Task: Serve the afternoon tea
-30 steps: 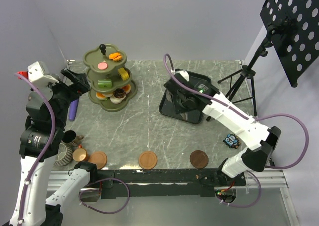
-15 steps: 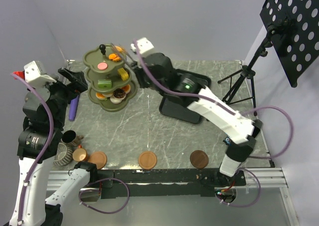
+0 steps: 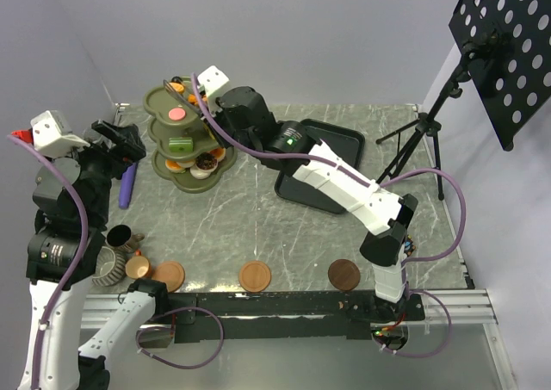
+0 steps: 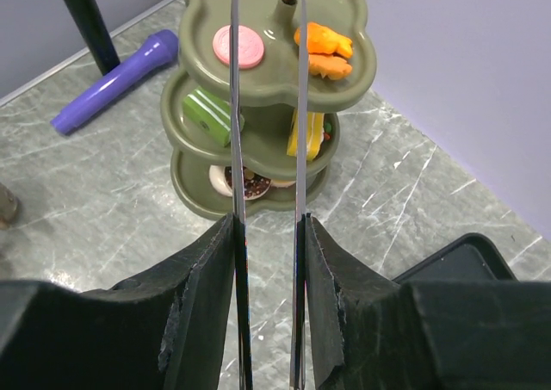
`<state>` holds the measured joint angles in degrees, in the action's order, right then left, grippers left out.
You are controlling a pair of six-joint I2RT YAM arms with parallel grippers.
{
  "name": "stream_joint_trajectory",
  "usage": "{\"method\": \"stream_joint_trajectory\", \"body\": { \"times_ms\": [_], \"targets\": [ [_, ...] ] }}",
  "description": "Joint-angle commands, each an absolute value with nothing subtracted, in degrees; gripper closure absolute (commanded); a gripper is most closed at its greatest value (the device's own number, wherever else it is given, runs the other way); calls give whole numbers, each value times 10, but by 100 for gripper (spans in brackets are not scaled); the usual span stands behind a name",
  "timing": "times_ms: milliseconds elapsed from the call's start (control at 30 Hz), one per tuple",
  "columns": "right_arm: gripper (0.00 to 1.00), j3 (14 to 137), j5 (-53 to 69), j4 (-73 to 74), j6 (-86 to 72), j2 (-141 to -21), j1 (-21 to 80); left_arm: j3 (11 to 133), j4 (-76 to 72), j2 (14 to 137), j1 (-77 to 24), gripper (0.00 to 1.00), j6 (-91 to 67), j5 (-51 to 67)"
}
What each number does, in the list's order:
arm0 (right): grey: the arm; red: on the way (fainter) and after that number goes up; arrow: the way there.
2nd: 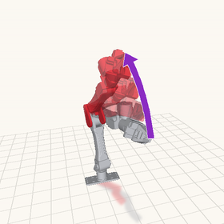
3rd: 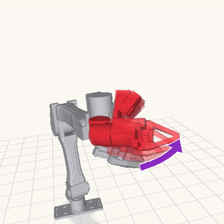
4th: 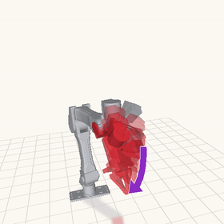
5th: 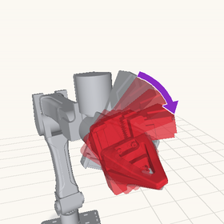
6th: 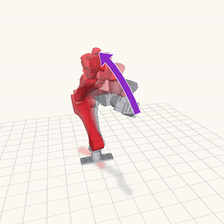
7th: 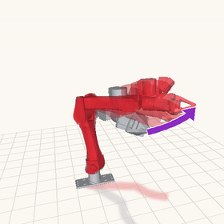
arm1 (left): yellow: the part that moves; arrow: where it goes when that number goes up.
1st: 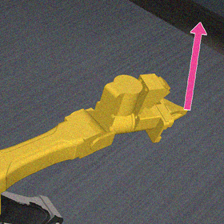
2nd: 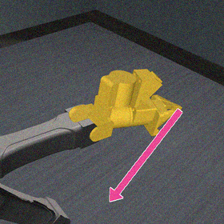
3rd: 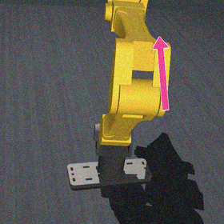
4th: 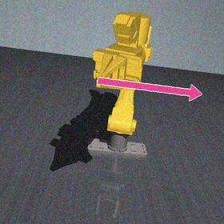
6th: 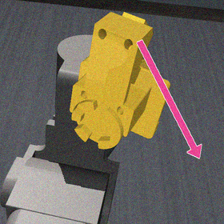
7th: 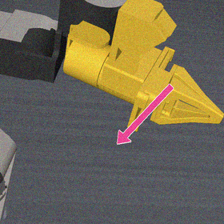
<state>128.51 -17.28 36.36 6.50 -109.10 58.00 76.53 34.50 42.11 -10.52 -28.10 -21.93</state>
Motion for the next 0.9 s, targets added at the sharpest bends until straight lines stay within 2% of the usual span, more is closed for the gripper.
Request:
{"method": "stream_joint_trajectory", "body": {
  "times_ms": [0,200,533,867],
  "targets": [
    [64,1303,-170,346,75,-1092,582,774,324,416,-99,0,-276,-226],
    [60,1309,-174,355,73,-1104,582,774,323,414,-99,0,-273,-227],
    [47,1315,-179,352,83,-1103,582,769,328,413,-99,0,-277,-225],
    [50,1294,-191,319,85,-1059,583,771,328,414,-99,0,-277,-228]
  ]
}}
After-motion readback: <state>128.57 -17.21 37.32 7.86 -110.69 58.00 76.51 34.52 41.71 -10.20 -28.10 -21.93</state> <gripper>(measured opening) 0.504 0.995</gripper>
